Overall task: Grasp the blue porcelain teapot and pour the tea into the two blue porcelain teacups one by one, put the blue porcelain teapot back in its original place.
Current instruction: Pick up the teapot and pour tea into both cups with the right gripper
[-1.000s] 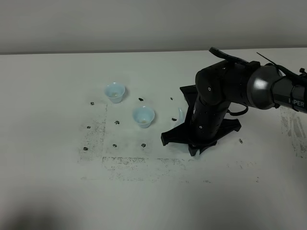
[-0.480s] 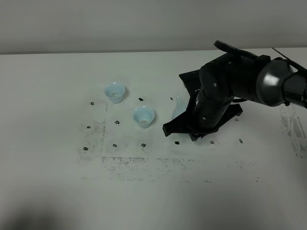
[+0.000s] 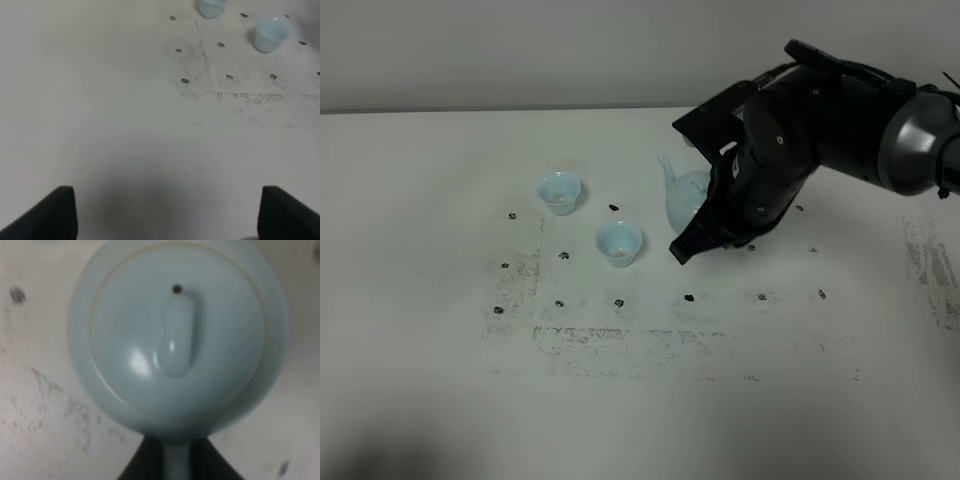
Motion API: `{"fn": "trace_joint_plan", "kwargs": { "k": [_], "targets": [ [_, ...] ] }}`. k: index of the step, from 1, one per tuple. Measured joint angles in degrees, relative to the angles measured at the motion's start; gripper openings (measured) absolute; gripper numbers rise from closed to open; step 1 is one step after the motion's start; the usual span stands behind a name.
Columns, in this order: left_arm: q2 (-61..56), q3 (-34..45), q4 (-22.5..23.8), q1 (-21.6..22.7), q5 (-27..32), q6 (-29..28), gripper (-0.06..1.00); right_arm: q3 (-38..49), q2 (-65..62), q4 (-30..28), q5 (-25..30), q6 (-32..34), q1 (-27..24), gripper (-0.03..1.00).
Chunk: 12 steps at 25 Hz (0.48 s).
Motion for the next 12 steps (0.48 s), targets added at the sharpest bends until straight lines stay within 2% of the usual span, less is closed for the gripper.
{"fn": "trace_joint_plan", "kwargs": {
  "k": [6, 8, 12],
  "targets": [
    [0.0, 0.0, 0.0, 0.0, 0.0, 0.0, 0.7, -15.63, 7.76, -0.29, 8.98, -8.79, -1.57, 0.04],
    [0.0, 0.0, 0.0, 0.0, 0.0, 0.0, 0.7, -21.12, 11.05, -0.29, 12.5, -14.13, -2.0, 0.04],
    [0.0, 0.0, 0.0, 0.0, 0.0, 0.0, 0.7, -31.96, 17.03, -0.1, 15.58, -21.69, -2.1, 0.04]
  ]
}}
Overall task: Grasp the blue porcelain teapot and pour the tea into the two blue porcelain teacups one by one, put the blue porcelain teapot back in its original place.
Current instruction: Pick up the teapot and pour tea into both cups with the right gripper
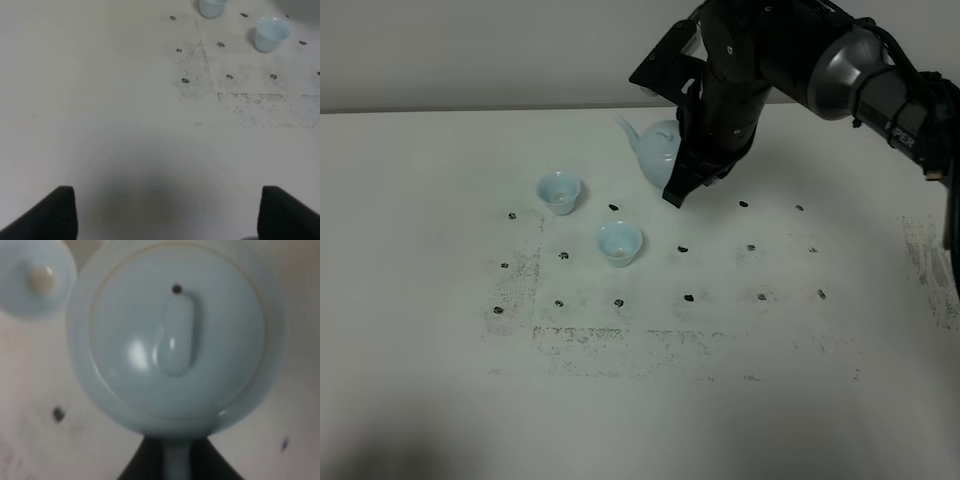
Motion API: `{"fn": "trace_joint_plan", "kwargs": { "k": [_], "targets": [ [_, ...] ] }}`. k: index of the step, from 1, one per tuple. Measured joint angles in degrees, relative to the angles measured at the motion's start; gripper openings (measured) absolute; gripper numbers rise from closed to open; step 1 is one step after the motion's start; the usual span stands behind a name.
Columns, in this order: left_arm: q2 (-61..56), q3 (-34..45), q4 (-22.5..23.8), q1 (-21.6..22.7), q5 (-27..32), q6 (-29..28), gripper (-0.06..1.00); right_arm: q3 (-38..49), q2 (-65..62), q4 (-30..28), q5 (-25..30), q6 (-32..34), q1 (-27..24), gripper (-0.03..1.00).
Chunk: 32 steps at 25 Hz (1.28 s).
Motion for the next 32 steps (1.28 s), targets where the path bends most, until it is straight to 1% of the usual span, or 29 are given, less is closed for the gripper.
{"fn": "trace_joint_plan", "kwargs": {
  "k": [4, 8, 12, 16, 20, 24, 32],
  "targets": [
    [0.0, 0.0, 0.0, 0.0, 0.0, 0.0, 0.7, -9.06, 5.71, 2.56, 2.01, -4.76, 0.0, 0.04],
    [0.0, 0.0, 0.0, 0.0, 0.0, 0.0, 0.7, -14.31, 10.14, 4.82, 3.31, -9.84, 0.0, 0.04],
    [0.0, 0.0, 0.0, 0.0, 0.0, 0.0, 0.7, -15.65, 11.06, 7.15, 3.75, -16.29, -0.11, 0.04],
    [0.0, 0.0, 0.0, 0.0, 0.0, 0.0, 0.7, -16.01, 11.06, 13.97, 3.75, -23.77, -0.22, 0.04],
    [0.0, 0.0, 0.0, 0.0, 0.0, 0.0, 0.7, -16.05, 11.06, 17.65, 3.8, -30.24, -0.03, 0.04],
    [0.0, 0.0, 0.0, 0.0, 0.0, 0.0, 0.7, -16.12, 11.06, 17.88, 3.8, -35.2, 0.03, 0.04],
    [0.0, 0.0, 0.0, 0.0, 0.0, 0.0, 0.7, -16.12, 11.06, 16.18, 3.8, -39.13, 0.08, 0.04]
  ]
}}
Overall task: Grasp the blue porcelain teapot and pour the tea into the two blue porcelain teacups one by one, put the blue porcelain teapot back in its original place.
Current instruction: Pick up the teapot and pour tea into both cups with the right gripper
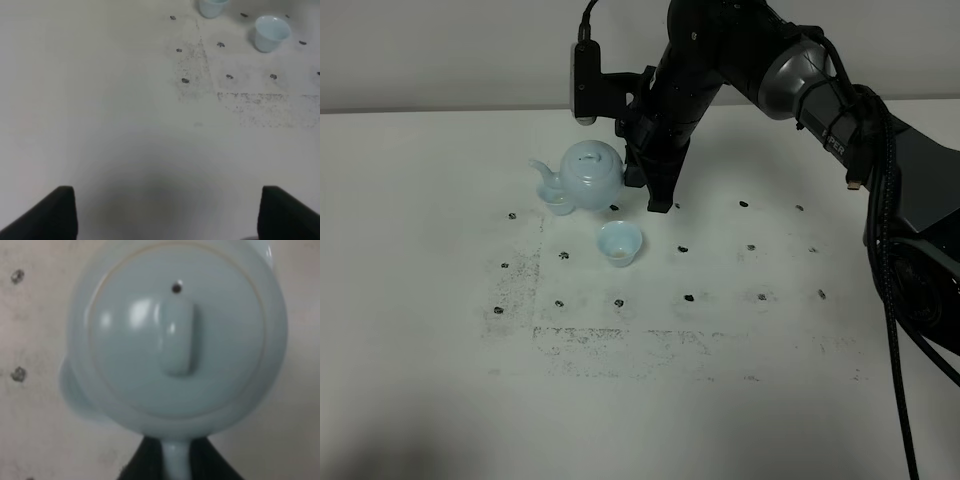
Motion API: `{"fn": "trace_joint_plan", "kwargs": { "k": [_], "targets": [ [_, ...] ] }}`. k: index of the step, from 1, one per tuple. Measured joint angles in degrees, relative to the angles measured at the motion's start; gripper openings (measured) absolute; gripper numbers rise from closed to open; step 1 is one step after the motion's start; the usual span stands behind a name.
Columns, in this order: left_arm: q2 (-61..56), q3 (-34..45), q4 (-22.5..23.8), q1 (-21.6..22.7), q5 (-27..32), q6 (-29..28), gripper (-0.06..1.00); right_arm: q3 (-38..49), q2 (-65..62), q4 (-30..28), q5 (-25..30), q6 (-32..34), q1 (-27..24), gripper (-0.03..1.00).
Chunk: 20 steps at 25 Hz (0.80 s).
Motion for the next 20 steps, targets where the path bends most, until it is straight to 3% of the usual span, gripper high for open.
{"fn": "trace_joint_plan", "kwargs": {
  "k": [11, 20],
  "targets": [
    [0.0, 0.0, 0.0, 0.0, 0.0, 0.0, 0.7, 0.0, 0.39, -6.03, -0.15, -0.15, 0.0, 0.04],
    [0.0, 0.0, 0.0, 0.0, 0.0, 0.0, 0.7, 0.0, 2.14, -12.95, -4.96, -1.45, 0.0, 0.04]
  ]
}}
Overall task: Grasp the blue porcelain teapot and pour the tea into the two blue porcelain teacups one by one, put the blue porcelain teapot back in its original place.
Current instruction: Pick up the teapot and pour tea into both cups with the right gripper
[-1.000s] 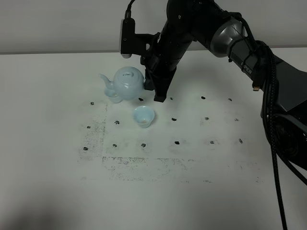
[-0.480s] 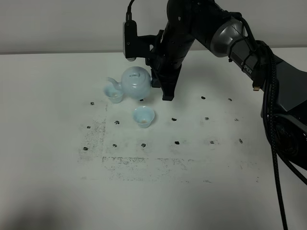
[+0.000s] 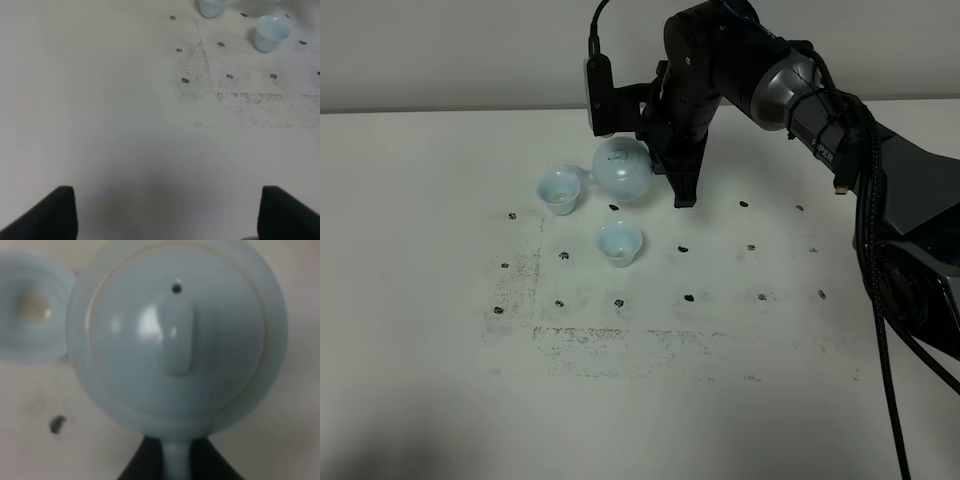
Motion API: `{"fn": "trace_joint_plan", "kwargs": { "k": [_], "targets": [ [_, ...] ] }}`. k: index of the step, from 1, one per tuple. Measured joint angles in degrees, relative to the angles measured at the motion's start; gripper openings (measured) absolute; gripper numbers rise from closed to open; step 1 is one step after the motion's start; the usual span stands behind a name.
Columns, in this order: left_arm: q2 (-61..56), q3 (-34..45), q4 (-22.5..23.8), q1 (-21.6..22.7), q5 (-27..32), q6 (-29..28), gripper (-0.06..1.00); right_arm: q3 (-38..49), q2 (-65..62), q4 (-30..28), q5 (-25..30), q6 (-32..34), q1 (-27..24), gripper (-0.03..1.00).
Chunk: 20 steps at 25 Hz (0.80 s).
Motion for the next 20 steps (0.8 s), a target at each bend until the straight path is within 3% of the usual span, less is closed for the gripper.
{"fn": "trace_joint_plan", "kwargs": {
  "k": [13, 20],
  "targets": [
    [0.0, 0.0, 0.0, 0.0, 0.0, 0.0, 0.7, 0.0, 0.0, -5.06, -12.95, -5.5, -0.17, 0.04],
    [0.0, 0.0, 0.0, 0.0, 0.0, 0.0, 0.7, 0.0, 0.91, -6.72, -15.76, -10.96, 0.41, 0.04]
  ]
}}
